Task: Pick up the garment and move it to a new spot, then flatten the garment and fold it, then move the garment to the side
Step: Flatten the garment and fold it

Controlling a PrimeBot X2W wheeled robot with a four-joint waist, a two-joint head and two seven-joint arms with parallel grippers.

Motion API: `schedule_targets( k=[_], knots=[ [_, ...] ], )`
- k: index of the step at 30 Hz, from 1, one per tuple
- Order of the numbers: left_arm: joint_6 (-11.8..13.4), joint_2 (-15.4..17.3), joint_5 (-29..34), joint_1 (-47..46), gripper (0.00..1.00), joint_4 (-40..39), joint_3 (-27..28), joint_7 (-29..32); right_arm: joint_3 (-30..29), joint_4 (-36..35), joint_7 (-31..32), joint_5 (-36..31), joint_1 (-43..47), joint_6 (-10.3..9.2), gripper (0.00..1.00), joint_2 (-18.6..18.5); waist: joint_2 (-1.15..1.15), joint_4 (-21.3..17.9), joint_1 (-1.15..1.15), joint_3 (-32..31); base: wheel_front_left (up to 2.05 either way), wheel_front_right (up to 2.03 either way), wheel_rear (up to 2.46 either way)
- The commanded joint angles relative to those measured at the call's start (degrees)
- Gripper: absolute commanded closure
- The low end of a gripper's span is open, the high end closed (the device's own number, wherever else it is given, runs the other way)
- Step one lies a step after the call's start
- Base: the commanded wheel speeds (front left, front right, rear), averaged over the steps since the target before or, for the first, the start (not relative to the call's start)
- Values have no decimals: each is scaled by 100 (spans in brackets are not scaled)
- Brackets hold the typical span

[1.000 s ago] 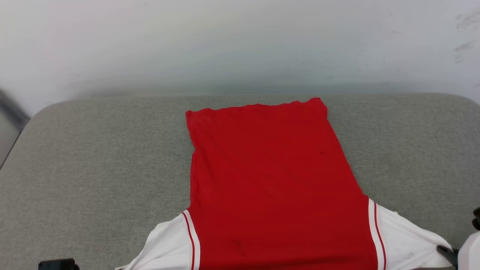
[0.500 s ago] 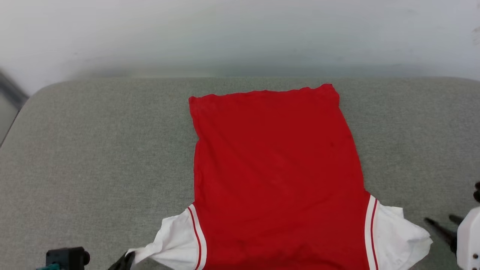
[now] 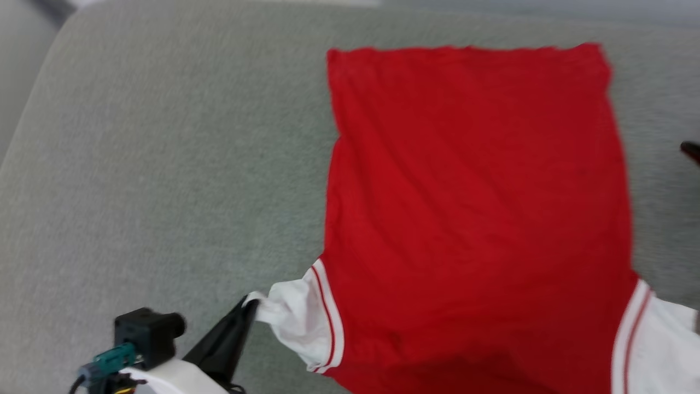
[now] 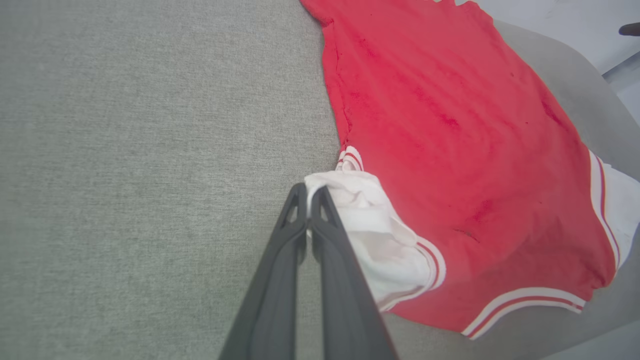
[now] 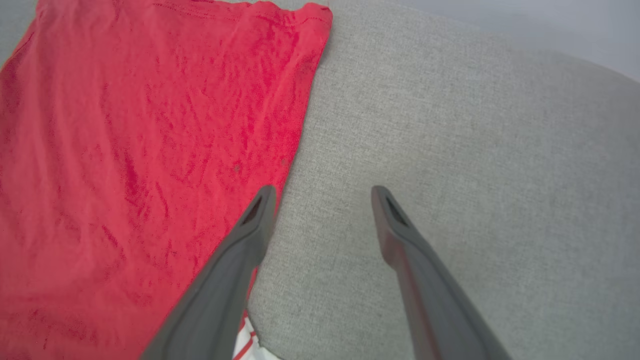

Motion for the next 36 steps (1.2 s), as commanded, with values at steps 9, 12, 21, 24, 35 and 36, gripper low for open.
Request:
schedule_targets(
  k=[9,12,21,24,35,36],
  knots=[
    [-351,-298,236,-668,100,-127,-605,40,-226,700,1451,-928,-1915,-2,0,-105,0,1532,-2,1431,0,0,0],
    [-495,-385,224,-837,100,-196,-791,42,-270,968,1923,-1437,-2503,-2,0,-241,0,1858,-2,1713,0,0,0],
    [-642,-462,242,-980,100,-137,-983,-32,-213,1318,2387,-1892,-2682,-2,0,-298,0,2139,-2,1917,0,0,0],
    [-655,-489,230,-1012,100,-108,-989,-65,-296,1398,2602,-1914,-2426,-2,54,-152,0,2141,-2,1927,0,0,0],
    [-595,-480,258,-1106,100,-3,-848,-188,-600,1275,2592,-1977,-1892,-2,100,121,0,1851,-2,1671,0,0,0],
    [-581,-473,267,-1115,100,7,-839,-195,-621,1278,2559,-1963,-1835,-2,100,145,0,1794,-2,1614,0,0,0]
  ],
)
